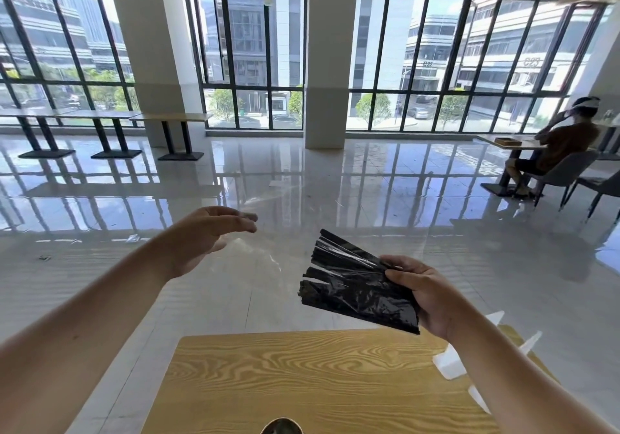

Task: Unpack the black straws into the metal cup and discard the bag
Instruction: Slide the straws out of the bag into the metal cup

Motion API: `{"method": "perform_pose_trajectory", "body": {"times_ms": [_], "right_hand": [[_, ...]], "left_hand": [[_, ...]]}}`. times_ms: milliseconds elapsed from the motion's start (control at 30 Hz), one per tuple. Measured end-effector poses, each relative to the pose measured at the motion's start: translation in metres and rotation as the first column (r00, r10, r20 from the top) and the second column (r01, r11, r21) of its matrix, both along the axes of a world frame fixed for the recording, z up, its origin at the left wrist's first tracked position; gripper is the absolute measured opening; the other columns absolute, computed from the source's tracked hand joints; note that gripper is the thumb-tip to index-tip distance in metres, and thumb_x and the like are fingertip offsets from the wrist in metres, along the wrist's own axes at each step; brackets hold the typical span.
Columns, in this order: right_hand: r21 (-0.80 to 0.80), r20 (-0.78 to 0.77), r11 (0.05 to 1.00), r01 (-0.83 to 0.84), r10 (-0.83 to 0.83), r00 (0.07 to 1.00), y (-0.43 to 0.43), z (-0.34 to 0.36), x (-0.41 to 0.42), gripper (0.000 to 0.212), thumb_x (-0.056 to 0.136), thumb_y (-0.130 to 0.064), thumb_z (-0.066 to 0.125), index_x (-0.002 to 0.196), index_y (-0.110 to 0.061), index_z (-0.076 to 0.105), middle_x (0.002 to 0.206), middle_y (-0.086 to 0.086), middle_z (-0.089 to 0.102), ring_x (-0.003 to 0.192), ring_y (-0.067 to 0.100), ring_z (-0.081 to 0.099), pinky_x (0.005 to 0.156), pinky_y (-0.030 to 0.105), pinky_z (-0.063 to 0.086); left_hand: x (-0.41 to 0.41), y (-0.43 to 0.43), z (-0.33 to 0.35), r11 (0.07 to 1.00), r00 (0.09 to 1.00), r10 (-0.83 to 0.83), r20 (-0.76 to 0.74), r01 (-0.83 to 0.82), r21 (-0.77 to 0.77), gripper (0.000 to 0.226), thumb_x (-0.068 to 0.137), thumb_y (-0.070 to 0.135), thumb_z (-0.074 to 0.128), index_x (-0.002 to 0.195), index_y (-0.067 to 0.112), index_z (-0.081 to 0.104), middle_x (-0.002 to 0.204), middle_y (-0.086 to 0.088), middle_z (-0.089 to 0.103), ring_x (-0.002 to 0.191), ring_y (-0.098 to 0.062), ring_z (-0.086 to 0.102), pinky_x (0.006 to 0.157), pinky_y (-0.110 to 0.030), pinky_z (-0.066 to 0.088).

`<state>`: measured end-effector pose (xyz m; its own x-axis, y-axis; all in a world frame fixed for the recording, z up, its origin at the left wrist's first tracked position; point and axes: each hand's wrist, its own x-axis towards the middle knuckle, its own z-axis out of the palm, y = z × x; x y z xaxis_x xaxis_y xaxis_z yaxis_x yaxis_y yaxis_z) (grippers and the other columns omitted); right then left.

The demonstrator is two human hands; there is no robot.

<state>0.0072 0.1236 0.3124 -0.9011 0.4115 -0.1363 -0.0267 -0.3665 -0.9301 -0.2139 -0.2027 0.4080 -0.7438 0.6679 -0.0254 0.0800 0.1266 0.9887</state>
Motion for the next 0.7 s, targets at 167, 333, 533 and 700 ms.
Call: {"method": "perform_pose_trajectory", "body": {"times_ms": [167,333,533,700], "right_hand": [[-0.01,-0.043,0.999,-0.038,0.038,0.998,0.002,0.013,-0.001,0.029,0.082,0.0,0.071,0.106,-0.011,0.083,0.103,0.021,0.079,0.083,0.03,0.079,0.067,0.036,0.066],[0.018,-0.073,0.997,-0.075,0.076,0.994,0.009,0.023,-0.001,0.031,0.084,0.001,0.07,0.11,-0.011,0.082,0.109,0.02,0.079,0.089,0.031,0.079,0.073,0.037,0.066],[0.047,-0.102,0.994,-0.098,0.103,0.99,0.006,0.027,-0.003,0.031,0.082,0.003,0.07,0.107,-0.011,0.083,0.11,0.02,0.079,0.089,0.031,0.079,0.075,0.037,0.066],[0.063,-0.104,0.993,-0.099,0.105,0.989,0.011,0.03,0.001,0.032,0.082,0.002,0.072,0.109,-0.01,0.083,0.113,0.021,0.079,0.09,0.032,0.08,0.074,0.038,0.066]], "left_hand": [[-0.005,-0.004,-0.001,0.986,0.995,0.096,0.019,-0.097,0.133,0.04,0.101,0.039,0.054,0.078,0.027,0.084,0.115,-0.007,0.082,0.12,-0.027,0.072,0.101,-0.047,0.051],[-0.009,-0.009,0.007,0.987,0.995,0.074,0.065,-0.082,0.141,0.048,0.082,0.059,0.067,0.101,0.018,0.082,0.116,-0.017,0.08,0.1,-0.03,0.08,0.099,-0.05,0.055],[-0.001,-0.002,0.008,0.988,0.997,0.07,-0.011,-0.068,0.141,0.063,0.06,0.071,0.09,0.1,0.023,0.082,0.113,-0.011,0.081,0.098,-0.024,0.079,0.09,-0.044,0.058],[-0.012,-0.004,0.012,0.819,0.834,0.539,-0.121,-0.485,0.306,0.028,0.08,0.05,0.063,0.09,0.026,0.073,0.087,0.0,0.073,0.086,-0.023,0.066,0.076,-0.038,0.051]]}}
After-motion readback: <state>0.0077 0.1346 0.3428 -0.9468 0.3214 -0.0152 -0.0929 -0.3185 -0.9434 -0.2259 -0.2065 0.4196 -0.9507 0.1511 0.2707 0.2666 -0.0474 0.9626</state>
